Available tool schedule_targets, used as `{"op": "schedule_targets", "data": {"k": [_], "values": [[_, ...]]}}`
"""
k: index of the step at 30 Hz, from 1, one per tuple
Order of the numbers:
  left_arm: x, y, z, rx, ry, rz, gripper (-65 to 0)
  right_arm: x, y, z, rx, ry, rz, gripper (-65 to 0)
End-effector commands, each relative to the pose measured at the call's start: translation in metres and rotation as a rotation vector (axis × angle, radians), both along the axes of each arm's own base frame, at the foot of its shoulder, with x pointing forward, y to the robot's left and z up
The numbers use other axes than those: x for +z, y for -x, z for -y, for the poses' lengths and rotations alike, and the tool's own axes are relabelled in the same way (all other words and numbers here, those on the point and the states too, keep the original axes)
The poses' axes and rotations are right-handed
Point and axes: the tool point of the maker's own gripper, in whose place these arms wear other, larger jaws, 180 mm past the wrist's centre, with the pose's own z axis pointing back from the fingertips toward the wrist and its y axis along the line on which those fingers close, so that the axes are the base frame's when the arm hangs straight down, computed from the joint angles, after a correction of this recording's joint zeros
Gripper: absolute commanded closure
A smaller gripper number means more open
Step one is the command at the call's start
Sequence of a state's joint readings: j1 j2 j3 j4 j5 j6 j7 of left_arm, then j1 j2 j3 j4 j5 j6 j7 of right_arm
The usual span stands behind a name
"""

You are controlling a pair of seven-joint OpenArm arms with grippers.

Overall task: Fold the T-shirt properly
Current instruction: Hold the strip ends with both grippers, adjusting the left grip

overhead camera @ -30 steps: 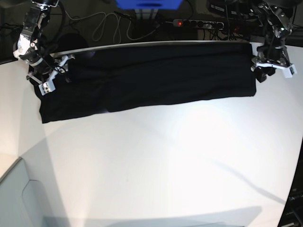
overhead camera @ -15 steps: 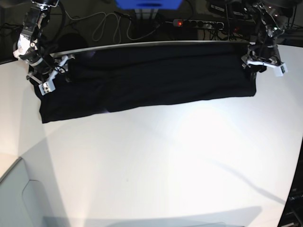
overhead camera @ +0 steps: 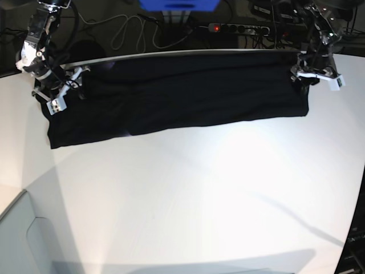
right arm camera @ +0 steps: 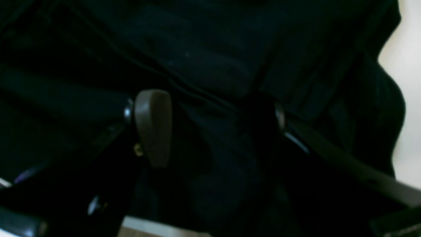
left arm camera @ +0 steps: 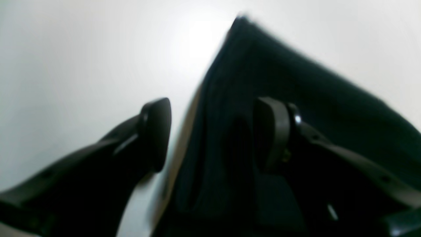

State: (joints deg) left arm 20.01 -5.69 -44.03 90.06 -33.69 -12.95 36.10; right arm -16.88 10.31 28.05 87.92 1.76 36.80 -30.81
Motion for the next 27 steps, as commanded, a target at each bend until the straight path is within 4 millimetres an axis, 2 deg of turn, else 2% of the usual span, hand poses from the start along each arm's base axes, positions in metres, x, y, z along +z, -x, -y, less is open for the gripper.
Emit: {"op": "schedule_targets", "data": {"k": [1,8,16,20,22,27], "values": [[0.01,-0.006,-0.005,-0.006,-0.02,0.035,-37.8,-0.014,0.021,0.007,0.025,0.057,-0.109,-36.8],[0.009,-0.005,-0.004,-0.007,-0.014,0.032,-37.8,-0.014,0.021,0.007,0.025,0.057,-0.109,-36.8],[0.0,-0.007,0.017,-0.064,0.011,0.012,-37.6,-0.015,0.021,0.006,0.025,0.055,-0.109,-36.8],[-0.002,-0.006,0.021,-0.074,0.016,0.007,-37.3,-0.015,0.021,0.006,0.025,0.055,-0.109,-36.8],[-0.002,-0.006,0.021,-0.074,0.016,0.007,-33.2,-0.015,0.021,0.006,0.025,0.055,-0.109,-36.8],[-0.002,-0.006,0.02,-0.07,0.014,0.007,-10.3,-0.015,0.021,0.006,0.025,0.055,-0.109,-36.8]]}}
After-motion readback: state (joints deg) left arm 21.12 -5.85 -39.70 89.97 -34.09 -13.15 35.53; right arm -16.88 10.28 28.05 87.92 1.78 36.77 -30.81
